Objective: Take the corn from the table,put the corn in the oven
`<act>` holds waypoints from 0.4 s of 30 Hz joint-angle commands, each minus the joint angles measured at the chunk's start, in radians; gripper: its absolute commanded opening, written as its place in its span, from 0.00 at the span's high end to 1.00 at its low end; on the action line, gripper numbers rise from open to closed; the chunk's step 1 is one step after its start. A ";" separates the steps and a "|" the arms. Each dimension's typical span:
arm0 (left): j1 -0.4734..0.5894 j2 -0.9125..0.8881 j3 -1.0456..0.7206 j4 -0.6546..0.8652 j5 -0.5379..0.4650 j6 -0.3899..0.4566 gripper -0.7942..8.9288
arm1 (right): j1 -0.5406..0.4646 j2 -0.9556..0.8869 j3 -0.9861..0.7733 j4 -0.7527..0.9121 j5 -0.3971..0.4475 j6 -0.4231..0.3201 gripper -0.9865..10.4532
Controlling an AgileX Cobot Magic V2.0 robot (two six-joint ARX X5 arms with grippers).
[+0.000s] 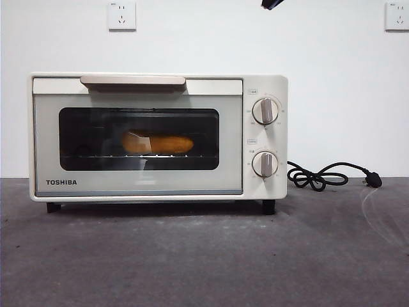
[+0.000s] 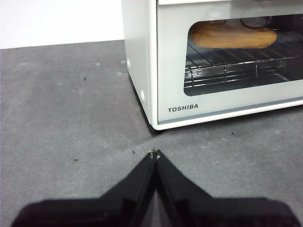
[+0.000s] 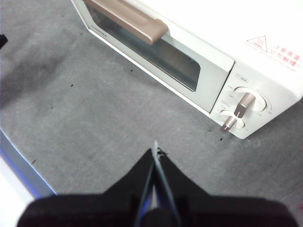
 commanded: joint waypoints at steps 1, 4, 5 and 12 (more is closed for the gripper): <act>0.003 0.006 -0.006 0.011 -0.003 -0.003 0.92 | 0.000 0.000 0.002 0.006 0.004 0.008 0.92; 0.003 0.013 -0.006 0.011 -0.002 -0.003 0.92 | 0.000 0.000 0.002 0.005 0.014 -0.087 0.92; 0.003 0.015 -0.006 0.011 -0.003 -0.003 0.92 | -0.002 0.000 0.002 0.008 0.024 -0.119 0.92; 0.003 0.020 -0.006 0.011 -0.003 -0.003 0.92 | -0.188 -0.074 -0.024 0.121 0.039 -0.202 0.92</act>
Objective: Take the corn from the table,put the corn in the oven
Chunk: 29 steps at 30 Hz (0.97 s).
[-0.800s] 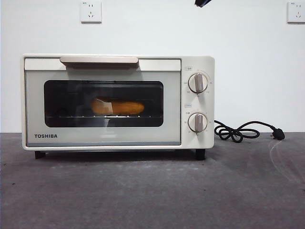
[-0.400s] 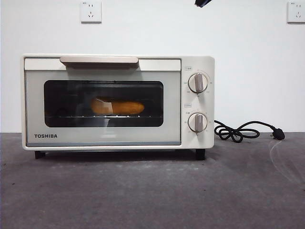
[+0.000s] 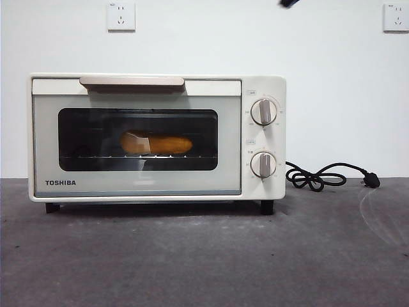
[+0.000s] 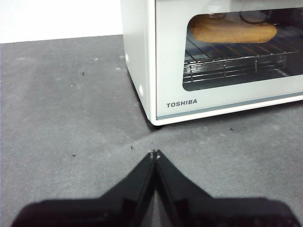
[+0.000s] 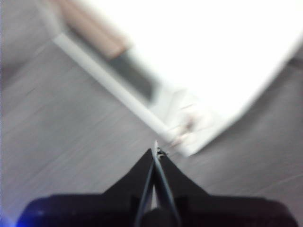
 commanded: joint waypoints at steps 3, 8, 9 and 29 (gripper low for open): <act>0.003 0.003 -0.006 0.011 -0.003 -0.003 0.92 | -0.196 -0.111 -0.073 0.102 -0.100 0.004 0.92; 0.003 0.007 -0.006 0.011 -0.003 -0.003 0.92 | -0.427 -0.279 -0.257 0.227 -0.163 0.042 0.92; 0.003 0.007 -0.006 0.011 -0.003 -0.003 0.92 | -0.472 -0.320 -0.309 0.253 -0.163 0.051 0.92; 0.003 0.007 -0.006 0.011 -0.003 -0.003 0.92 | -0.646 -1.067 -1.209 0.532 -0.108 0.185 0.92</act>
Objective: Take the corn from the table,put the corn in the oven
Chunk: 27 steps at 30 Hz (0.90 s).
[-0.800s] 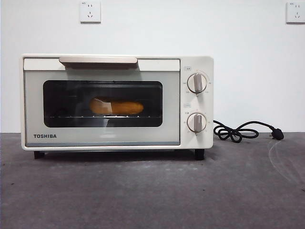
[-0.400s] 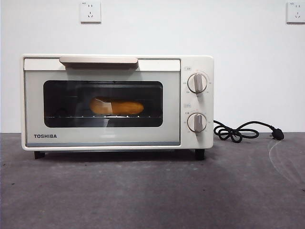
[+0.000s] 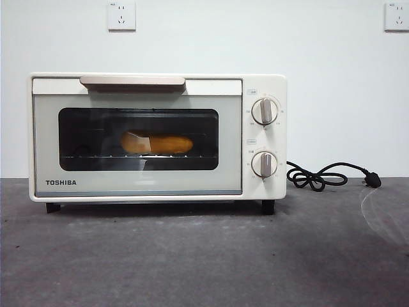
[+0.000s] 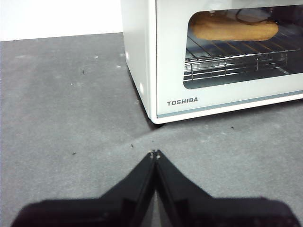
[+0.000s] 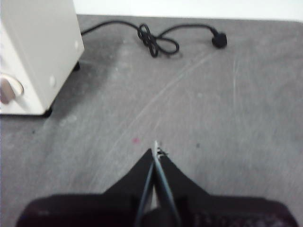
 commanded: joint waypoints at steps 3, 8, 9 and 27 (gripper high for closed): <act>0.003 0.000 -0.006 0.011 -0.003 -0.003 0.92 | 0.001 -0.109 -0.095 0.009 0.012 0.070 0.92; 0.003 0.000 -0.006 0.011 -0.003 -0.003 0.92 | 0.002 -0.211 -0.144 0.002 0.016 0.069 0.92; 0.003 0.000 -0.006 0.011 -0.003 -0.003 0.92 | 0.002 -0.209 -0.148 0.000 0.017 0.069 0.92; 0.003 0.000 -0.006 0.011 -0.003 -0.003 0.92 | 0.059 -0.208 -0.149 -0.003 0.076 0.064 0.92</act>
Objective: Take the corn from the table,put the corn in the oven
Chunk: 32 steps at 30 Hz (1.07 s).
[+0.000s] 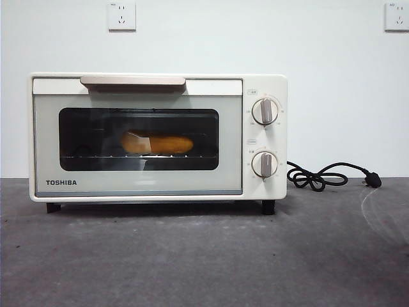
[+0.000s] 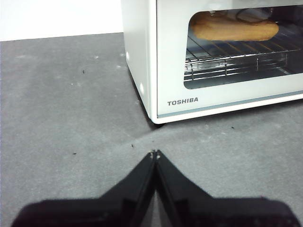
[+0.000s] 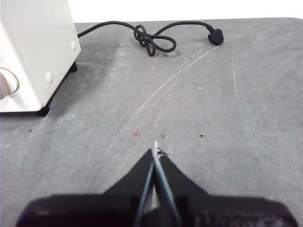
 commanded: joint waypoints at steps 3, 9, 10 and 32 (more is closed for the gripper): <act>0.003 0.000 -0.006 0.011 -0.003 -0.003 0.92 | -0.002 -0.001 -0.013 0.004 0.001 0.007 0.92; 0.003 0.000 -0.006 0.011 -0.003 -0.003 0.92 | -0.002 -0.001 -0.013 0.004 0.001 0.007 0.92; 0.003 0.000 -0.006 0.011 -0.003 -0.003 0.92 | -0.002 -0.001 -0.013 0.004 0.001 0.007 0.92; 0.003 -0.065 -0.006 0.011 -0.003 -0.002 0.92 | -0.001 -0.001 -0.013 0.004 0.001 0.007 0.92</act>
